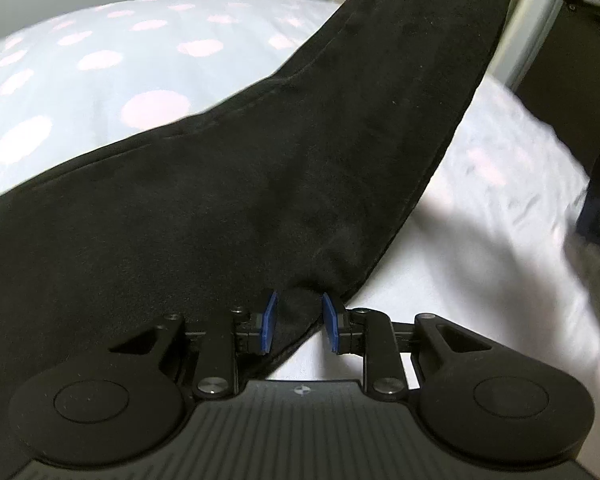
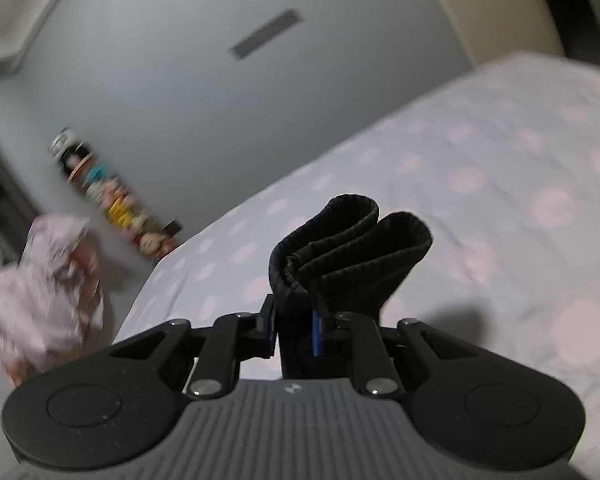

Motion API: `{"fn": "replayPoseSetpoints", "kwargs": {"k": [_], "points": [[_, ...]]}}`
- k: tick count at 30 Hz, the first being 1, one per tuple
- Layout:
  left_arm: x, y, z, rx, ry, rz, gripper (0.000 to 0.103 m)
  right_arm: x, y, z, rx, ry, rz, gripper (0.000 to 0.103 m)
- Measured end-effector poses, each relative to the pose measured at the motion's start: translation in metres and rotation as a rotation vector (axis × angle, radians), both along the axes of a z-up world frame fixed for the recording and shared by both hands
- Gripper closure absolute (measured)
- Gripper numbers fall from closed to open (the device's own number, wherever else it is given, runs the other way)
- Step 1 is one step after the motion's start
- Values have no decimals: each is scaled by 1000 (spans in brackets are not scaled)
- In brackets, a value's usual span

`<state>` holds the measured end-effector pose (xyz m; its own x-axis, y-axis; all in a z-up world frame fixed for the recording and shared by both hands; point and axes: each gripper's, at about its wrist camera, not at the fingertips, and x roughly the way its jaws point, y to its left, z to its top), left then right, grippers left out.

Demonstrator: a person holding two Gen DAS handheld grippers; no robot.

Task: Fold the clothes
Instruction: 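Fold the leg hem over toward the waist with the right gripper and lower it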

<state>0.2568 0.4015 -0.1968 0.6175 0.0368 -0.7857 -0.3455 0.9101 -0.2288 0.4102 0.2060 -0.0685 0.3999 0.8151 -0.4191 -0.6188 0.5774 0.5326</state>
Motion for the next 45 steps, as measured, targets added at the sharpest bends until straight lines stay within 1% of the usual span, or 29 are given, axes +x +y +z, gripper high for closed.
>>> {"fn": "replayPoseSetpoints", "kwargs": {"k": [2,5,8,11,14,18,20,23,25,28,29,31,32,33,34,35,36,37,39,43,45], "points": [[-31,6,14,-35,-71,38,71,-16,17,16,-16,-36,34,84],[-88,15,32,-42,-125,85,70,-42,46,32,-58,-93,91,84],[-147,26,42,-1,-132,180,70,-77,73,39,-89,-154,154,84],[-208,39,49,48,-121,297,70,-111,103,32,-108,-187,206,84],[-257,51,49,82,-110,400,70,-146,136,15,-129,-195,266,84],[-315,61,46,101,-89,502,70,-197,172,-24,-195,-210,372,84],[-334,64,42,85,-91,542,70,-218,187,-47,-241,-210,421,84],[-357,66,38,53,-102,573,70,-246,203,-85,-329,-206,479,84],[-365,69,36,35,-111,590,70,-259,211,-107,-382,-207,506,84],[-371,77,33,9,-122,613,70,-277,220,-130,-447,-232,524,82],[-370,82,31,3,-124,617,70,-281,222,-136,-461,-244,530,79],[-370,83,31,-8,-130,618,69,-290,224,-141,-474,-279,542,66],[-371,82,32,-11,-134,616,68,-294,221,-140,-468,-298,543,62],[-371,81,33,-14,-138,613,64,-297,217,-140,-461,-317,544,55],[-368,81,36,-15,-143,610,62,-300,213,-139,-454,-337,546,53],[-365,81,38,-13,-148,605,54,-303,209,-139,-448,-356,547,53],[-361,81,41,-10,-152,600,51,-303,203,-138,-432,-367,542,52],[-355,81,44,-3,-151,589,50,-302,194,-135,-405,-366,528,48],[-342,82,50,12,-148,568,49,-297,175,-130,-351,-366,496,46],[-305,92,60,18,-160,521,44,-265,132,-122,-273,-375,366,46],[-283,101,64,12,-169,505,43,-239,118,-120,-257,-374,261,47]]}}
